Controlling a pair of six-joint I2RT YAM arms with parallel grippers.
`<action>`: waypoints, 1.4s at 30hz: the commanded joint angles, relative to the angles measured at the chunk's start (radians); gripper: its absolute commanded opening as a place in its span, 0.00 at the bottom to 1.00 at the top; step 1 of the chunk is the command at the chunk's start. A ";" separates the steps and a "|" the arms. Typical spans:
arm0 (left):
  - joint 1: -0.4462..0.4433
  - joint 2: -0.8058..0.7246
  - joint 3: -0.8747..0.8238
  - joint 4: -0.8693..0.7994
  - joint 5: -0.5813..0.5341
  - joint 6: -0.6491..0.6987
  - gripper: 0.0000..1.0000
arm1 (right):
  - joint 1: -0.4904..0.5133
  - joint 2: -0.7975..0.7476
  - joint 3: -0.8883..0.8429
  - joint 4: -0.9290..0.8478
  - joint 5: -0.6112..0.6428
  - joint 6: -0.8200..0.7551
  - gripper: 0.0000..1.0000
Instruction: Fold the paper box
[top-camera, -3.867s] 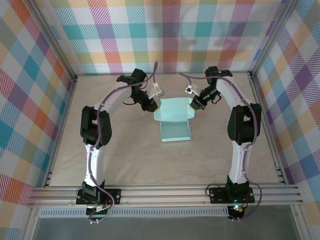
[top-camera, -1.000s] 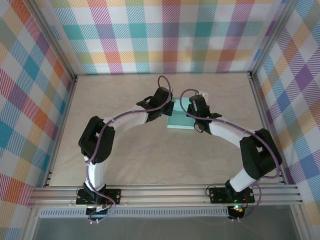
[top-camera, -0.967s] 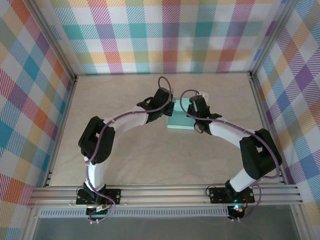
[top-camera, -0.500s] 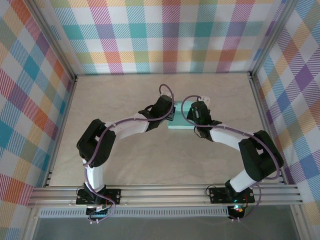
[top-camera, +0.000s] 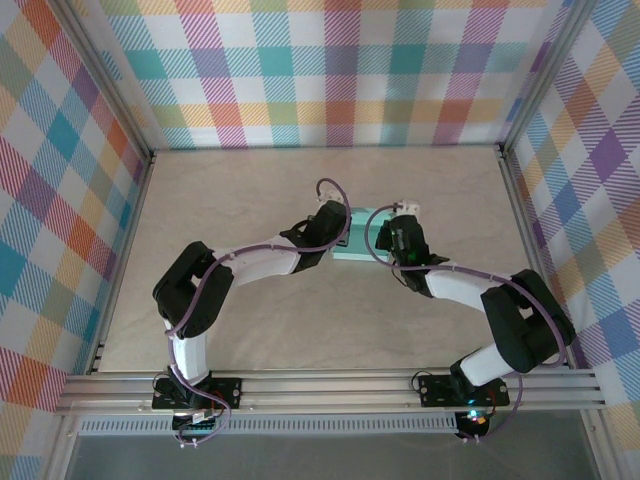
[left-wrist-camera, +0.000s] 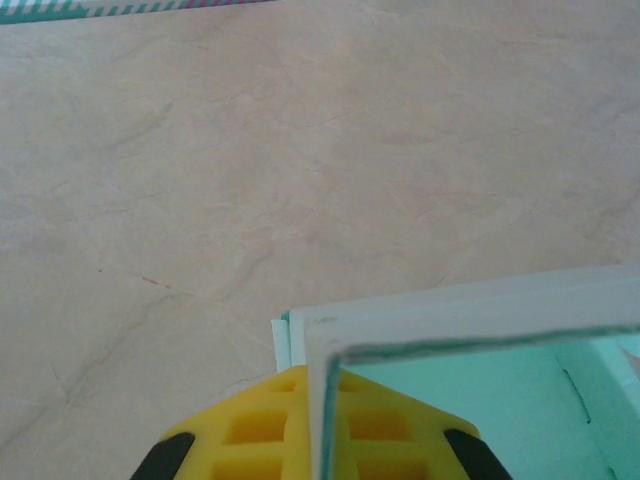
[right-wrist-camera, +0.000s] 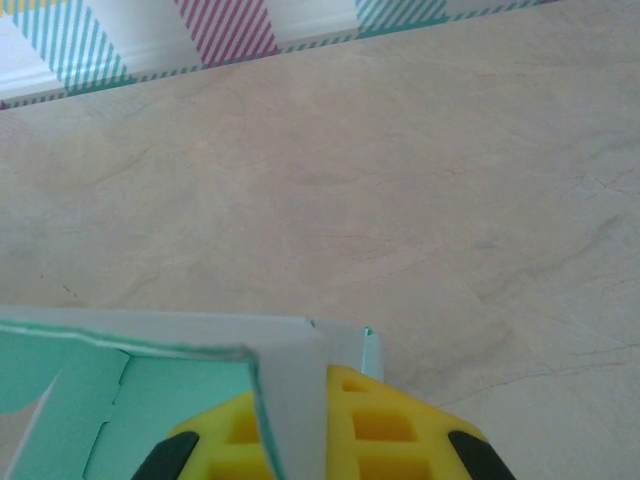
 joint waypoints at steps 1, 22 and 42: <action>-0.042 -0.014 -0.003 -0.015 0.004 -0.090 0.00 | 0.019 -0.015 -0.022 0.042 -0.118 -0.016 0.00; -0.111 -0.016 -0.188 0.296 -0.080 -0.023 0.00 | 0.020 0.001 -0.132 0.238 -0.183 -0.052 0.01; -0.128 0.014 -0.266 0.410 -0.092 -0.032 0.00 | 0.024 0.088 -0.241 0.468 -0.264 -0.161 0.03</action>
